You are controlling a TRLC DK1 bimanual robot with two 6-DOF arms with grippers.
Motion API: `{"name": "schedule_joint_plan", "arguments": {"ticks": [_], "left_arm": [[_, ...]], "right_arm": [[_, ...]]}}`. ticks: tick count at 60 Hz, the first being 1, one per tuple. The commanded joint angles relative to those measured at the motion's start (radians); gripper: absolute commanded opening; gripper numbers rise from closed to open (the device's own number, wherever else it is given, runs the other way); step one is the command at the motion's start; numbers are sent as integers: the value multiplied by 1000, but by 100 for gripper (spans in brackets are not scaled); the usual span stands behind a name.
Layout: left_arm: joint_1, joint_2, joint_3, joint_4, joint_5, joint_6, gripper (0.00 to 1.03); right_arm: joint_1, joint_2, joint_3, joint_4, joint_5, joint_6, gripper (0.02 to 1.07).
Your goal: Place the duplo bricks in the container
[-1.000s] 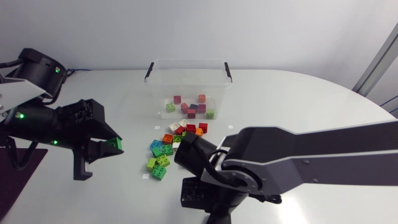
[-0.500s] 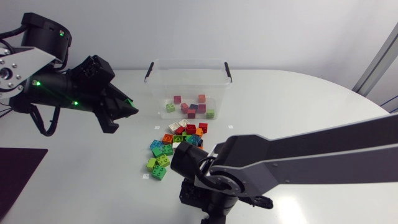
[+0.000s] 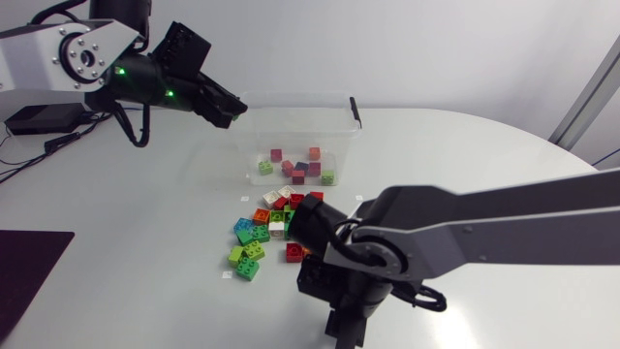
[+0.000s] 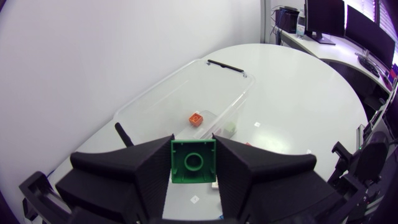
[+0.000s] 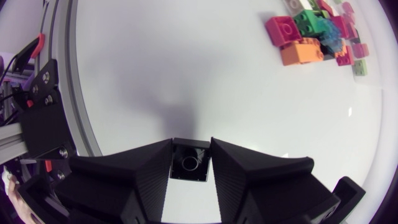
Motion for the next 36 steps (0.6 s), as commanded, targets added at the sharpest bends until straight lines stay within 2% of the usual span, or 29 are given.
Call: {"name": "schedule_joint_plan", "arguments": {"ticks": [1,21,25,27,28,31,33,36], "left_arm": [[-5,67,67,26,11,-62,24],[-17,291,237,97,5,-135,28],[-17,337,283,95,-3,-148,42],[-17,358,303,95,-12,-152,55],[-17,361,306,95,-15,-152,59],[-17,383,326,95,-35,-151,87],[-17,386,329,95,-41,-151,94],[-17,384,326,95,-52,-146,97]], "right_arm": [[-41,-39,34,-25,8,1,24],[-201,-66,180,-46,-13,-36,24],[-230,-68,207,-45,-28,-39,24],[-247,-68,221,-45,-39,-44,24],[-251,-68,223,-45,-41,-45,24],[-273,-66,243,-37,-51,-47,24],[-291,-66,259,-29,-64,-47,24],[-308,-60,282,-25,-65,-48,24]]}}
